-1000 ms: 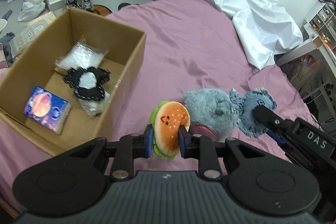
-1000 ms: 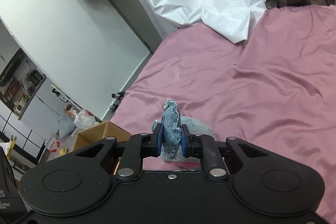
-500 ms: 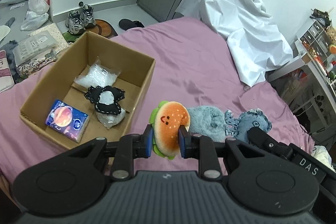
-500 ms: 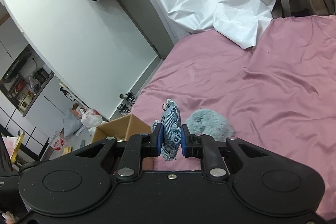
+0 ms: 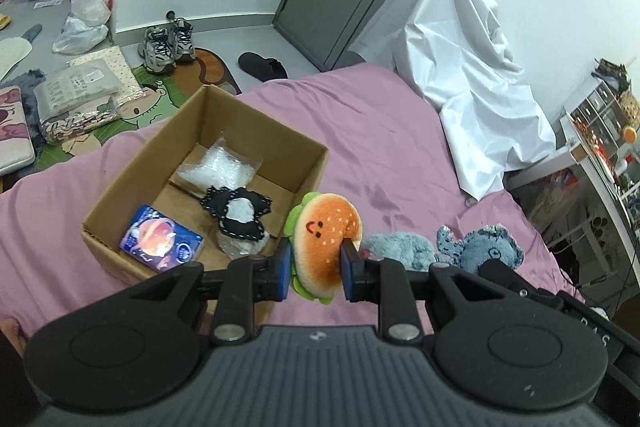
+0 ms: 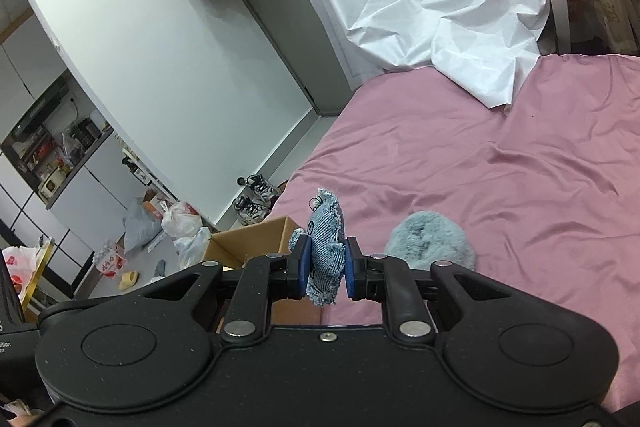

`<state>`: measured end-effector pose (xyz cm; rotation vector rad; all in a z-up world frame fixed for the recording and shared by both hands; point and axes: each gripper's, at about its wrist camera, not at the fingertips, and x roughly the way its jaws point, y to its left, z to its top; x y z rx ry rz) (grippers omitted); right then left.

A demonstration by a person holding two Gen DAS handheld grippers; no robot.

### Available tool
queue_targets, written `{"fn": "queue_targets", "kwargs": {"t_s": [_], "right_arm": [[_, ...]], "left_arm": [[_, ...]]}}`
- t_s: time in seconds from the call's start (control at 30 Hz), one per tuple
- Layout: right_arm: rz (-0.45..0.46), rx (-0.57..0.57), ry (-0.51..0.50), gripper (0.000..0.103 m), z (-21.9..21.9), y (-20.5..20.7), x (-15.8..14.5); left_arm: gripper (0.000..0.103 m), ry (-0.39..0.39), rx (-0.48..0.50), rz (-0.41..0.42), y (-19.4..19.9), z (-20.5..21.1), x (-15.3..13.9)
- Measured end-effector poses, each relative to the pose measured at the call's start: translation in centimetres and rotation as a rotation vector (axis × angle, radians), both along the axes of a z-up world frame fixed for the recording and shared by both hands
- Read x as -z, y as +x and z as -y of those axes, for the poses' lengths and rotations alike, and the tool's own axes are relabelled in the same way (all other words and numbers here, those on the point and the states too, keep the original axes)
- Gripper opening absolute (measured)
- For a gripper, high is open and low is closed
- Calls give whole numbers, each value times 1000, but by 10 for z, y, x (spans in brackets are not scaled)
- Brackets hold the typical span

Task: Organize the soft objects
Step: 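Carry the burger plush with left tool while right tool carries the denim plush to the box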

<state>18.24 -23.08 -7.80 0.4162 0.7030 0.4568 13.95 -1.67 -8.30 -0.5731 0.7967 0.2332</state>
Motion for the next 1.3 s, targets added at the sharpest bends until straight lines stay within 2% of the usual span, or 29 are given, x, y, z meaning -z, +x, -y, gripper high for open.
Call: {"fn": "queue_targets", "kwargs": {"t_s": [0.37,0.77,1.1,1.3], "right_arm": [[2,-4,-19,17,-28,-5,-1],[-2,-70,-56,17,-84,-11,-2],[-37,-115,-113,18,-119,-11,7],[-81,-154,-188,18,-142,-10,22]], "left_arm": [[23,-44,-44,-5,-15,-38,6],[24,-104,-106,-9,-26,-85,15],[24,-151,-117,-5,-24,-110,23],[24,-173,-137,-10,-24,-125,29]]}}
